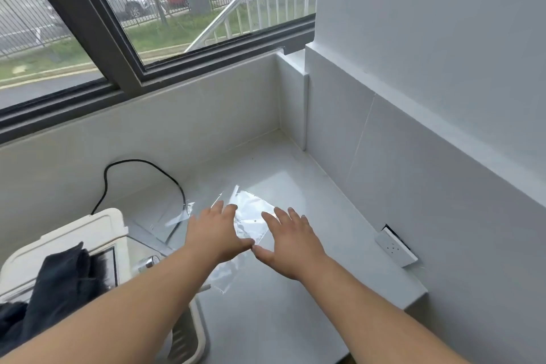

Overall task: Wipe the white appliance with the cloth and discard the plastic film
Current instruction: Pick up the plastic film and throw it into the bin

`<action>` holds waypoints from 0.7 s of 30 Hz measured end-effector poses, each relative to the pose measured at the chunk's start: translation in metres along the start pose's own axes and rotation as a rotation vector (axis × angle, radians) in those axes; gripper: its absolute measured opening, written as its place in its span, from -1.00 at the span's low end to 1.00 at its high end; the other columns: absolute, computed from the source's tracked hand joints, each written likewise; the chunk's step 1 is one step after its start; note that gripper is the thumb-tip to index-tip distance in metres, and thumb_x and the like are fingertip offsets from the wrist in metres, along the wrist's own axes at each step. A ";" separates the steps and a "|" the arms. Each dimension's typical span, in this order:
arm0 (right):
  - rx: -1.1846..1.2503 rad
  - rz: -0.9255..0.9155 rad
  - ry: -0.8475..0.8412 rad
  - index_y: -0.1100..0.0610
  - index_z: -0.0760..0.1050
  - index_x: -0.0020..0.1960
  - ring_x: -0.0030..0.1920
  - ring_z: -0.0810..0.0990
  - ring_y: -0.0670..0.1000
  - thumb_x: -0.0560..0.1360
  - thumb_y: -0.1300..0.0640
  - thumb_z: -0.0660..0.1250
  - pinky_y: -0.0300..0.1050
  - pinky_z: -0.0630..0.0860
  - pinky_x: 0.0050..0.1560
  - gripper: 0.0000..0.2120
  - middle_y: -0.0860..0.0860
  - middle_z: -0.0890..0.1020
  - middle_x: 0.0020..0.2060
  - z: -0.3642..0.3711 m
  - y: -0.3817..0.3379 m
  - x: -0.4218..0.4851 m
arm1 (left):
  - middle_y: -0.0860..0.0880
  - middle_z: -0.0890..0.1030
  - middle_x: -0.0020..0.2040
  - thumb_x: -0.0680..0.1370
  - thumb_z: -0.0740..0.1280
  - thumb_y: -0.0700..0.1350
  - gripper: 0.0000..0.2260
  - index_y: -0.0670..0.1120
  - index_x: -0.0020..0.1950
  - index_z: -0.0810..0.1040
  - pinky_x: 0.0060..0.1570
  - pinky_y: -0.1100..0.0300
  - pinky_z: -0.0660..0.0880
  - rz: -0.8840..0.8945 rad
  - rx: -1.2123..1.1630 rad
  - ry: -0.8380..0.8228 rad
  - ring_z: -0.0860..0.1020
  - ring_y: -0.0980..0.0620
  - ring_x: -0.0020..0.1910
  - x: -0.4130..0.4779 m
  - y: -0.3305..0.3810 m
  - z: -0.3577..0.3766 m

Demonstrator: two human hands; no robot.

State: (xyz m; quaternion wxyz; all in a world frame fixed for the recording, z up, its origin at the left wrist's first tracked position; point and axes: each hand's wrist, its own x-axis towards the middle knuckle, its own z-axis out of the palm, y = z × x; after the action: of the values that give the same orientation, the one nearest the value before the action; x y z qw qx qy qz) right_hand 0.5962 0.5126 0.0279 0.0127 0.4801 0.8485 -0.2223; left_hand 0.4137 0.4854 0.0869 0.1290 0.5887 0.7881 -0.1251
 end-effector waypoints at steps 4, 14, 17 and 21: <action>-0.002 -0.015 -0.068 -0.01 0.13 0.64 0.64 0.05 0.22 0.57 -0.35 0.13 0.24 0.01 0.61 -0.25 0.08 0.23 0.63 0.016 0.010 0.021 | 0.04 0.39 0.53 0.45 0.36 0.35 -0.24 0.08 0.57 0.30 0.35 -0.07 0.41 -0.054 -0.042 -0.087 0.40 -0.08 0.46 0.019 0.010 0.026; -0.025 -0.081 -0.194 0.01 0.16 0.63 0.65 0.04 0.22 0.58 -0.17 0.21 0.22 -0.03 0.62 -0.32 0.09 0.27 0.60 0.050 0.019 0.057 | -0.01 0.51 0.34 0.50 0.36 0.32 -0.40 0.04 0.44 0.41 0.16 -0.02 0.48 -0.126 -0.057 -0.227 0.49 -0.10 0.32 0.051 0.013 0.082; -0.023 -0.090 -0.202 0.02 0.20 0.61 0.65 0.03 0.22 0.57 -0.15 0.22 0.20 -0.06 0.63 -0.34 0.10 0.31 0.57 0.056 0.021 0.060 | -0.02 0.49 0.30 0.50 0.38 0.31 -0.43 0.03 0.39 0.44 0.13 -0.02 0.47 -0.124 -0.058 -0.215 0.49 -0.10 0.29 0.056 0.014 0.093; -0.015 -0.102 -0.196 0.03 0.23 0.59 0.64 0.05 0.22 0.56 -0.11 0.22 0.19 -0.05 0.63 -0.36 0.11 0.36 0.54 0.062 0.025 0.058 | -0.06 0.46 0.28 0.53 0.40 0.22 -0.52 0.02 0.36 0.45 0.11 -0.02 0.48 -0.113 -0.069 -0.136 0.50 -0.12 0.26 0.060 0.016 0.103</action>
State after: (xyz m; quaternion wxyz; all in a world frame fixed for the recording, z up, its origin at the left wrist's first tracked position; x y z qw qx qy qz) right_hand 0.5732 0.5466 -0.0504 0.0880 0.4122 0.8682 -0.2621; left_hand 0.4184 0.5075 -0.0311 0.1952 0.5288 0.8133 -0.1447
